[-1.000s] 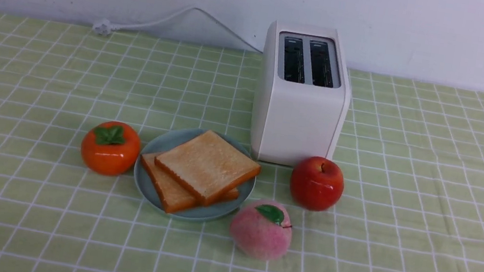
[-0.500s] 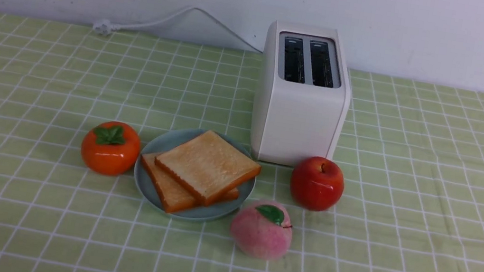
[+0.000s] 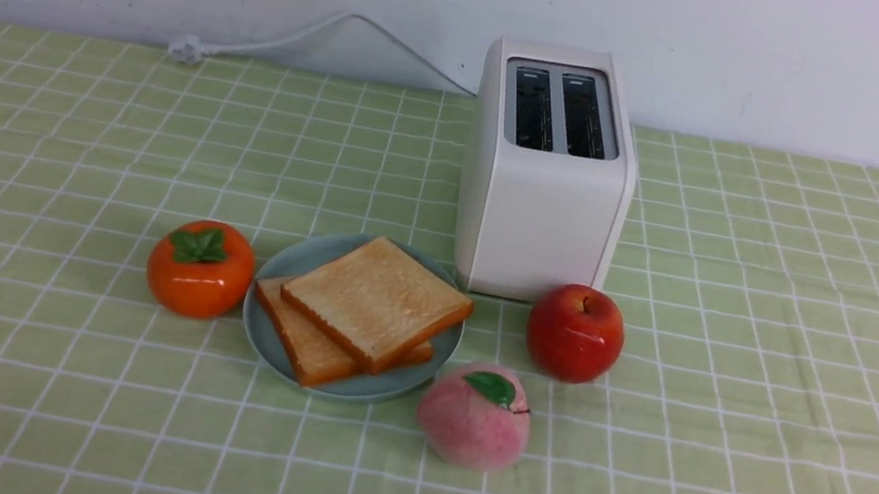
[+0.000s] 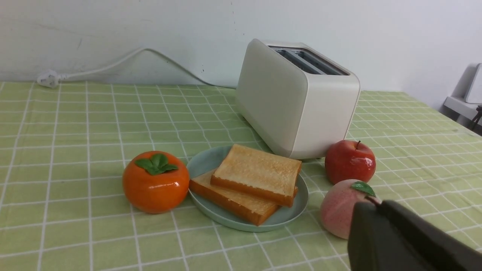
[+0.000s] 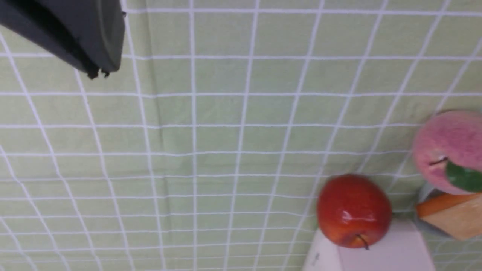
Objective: Take toasted bread from bread machine on green coffee tablecloth place on plate.
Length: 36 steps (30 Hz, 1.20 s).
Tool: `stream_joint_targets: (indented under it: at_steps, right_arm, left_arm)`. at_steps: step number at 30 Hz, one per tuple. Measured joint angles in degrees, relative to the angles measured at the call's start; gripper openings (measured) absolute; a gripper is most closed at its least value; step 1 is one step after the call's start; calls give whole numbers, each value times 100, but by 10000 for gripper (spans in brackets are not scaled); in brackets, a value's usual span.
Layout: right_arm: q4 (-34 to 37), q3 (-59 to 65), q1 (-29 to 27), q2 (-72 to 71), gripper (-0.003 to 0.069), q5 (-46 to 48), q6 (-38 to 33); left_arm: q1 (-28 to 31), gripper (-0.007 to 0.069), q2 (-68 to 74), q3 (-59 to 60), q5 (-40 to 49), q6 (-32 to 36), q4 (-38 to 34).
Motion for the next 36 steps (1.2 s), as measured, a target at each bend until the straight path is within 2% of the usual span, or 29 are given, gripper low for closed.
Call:
stream_joint_targets:
  at_steps: [4,12,36]
  right_arm:
    - [16,612,-261,-585,-20,-143,-192]
    - [-2,619,-255,-631,-20,-166,-423]
    - [-2,619,-255,-633,-6,-170,-441]
  left_arm:
    - [0,-9,0,0,11,0,0]
    - [0,-1,0,0,24,0,0]
    - [0,13,0,0,24,0,0]
